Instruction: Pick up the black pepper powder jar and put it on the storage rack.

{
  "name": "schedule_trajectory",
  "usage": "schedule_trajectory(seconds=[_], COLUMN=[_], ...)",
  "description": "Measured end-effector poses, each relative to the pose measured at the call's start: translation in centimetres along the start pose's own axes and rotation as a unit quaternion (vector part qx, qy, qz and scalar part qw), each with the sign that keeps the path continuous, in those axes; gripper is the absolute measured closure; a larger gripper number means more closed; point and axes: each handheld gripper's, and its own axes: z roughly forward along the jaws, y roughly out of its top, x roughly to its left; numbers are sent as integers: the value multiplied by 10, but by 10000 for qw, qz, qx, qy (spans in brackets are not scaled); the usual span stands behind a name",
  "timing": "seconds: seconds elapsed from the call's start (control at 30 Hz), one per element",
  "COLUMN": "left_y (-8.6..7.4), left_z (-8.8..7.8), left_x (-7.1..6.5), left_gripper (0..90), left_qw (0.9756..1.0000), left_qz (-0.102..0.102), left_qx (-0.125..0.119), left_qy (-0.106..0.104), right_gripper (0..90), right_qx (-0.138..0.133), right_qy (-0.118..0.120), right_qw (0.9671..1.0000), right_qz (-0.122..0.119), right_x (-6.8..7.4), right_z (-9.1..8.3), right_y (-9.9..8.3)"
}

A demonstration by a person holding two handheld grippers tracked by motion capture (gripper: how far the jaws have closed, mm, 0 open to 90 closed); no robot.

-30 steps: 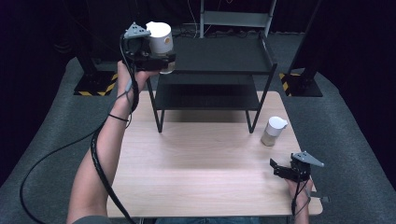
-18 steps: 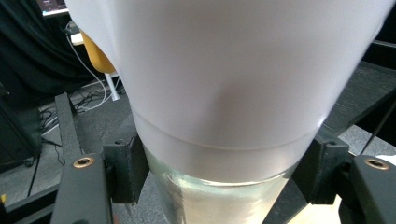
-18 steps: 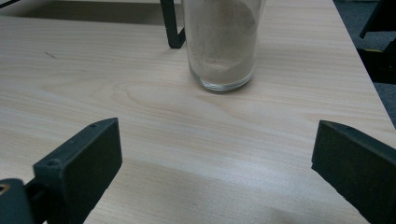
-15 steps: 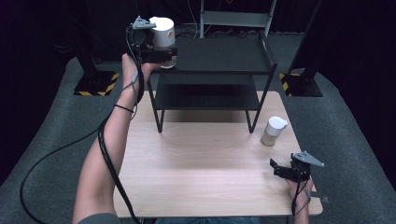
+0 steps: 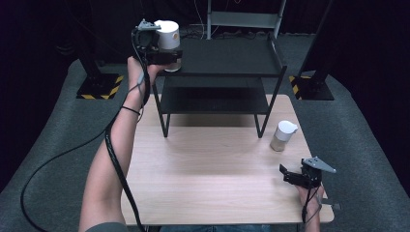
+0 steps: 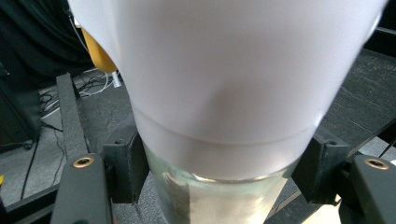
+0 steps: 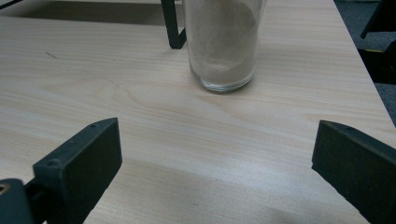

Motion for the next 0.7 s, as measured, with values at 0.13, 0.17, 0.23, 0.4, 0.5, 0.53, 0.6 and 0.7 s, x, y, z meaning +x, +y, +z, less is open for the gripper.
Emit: schedule_trajectory(seconds=[0.13, 0.17, 0.23, 0.4, 0.5, 0.53, 0.6, 0.7], left_y=[-1, -1, 0, 6, 7, 8, 9, 12], left_z=[0, 0, 0, 0, 0, 0, 0, 0], left_x=[0, 0, -1, -2, -4, -4, -4, -6], left_gripper=[303, 302, 303, 302, 302, 302, 302, 301], left_qw=[10000, 10000, 10000, 9999, 9999, 9998, 9998, 9996], left_qz=[14, 15, 34, 43, 42, 42, 47, 88], left_qx=[-10, -11, 11, 113, 145, 159, 185, 236], left_qy=[8, 10, 22, 52, 76, 78, 81, 110], right_gripper=[8, 8, 8, 8, 8, 8, 8, 8], right_qx=[10, 8, -1, 3, -1, -1, 11, 2], right_qy=[-6, -9, -9, 2, -4, -5, -1, -7], right_qw=[10000, 10000, 10000, 10000, 10000, 10000, 10000, 10000], right_qz=[-7, -11, 2, -16, -15, -15, -20, -8], right_x=[0, 1, 0, 0, 0, 0, 0, 0], right_z=[0, 0, 0, 0, 0, 0, 0, 0], right_y=[0, 0, 0, 0, 0, 0, 0, 0])
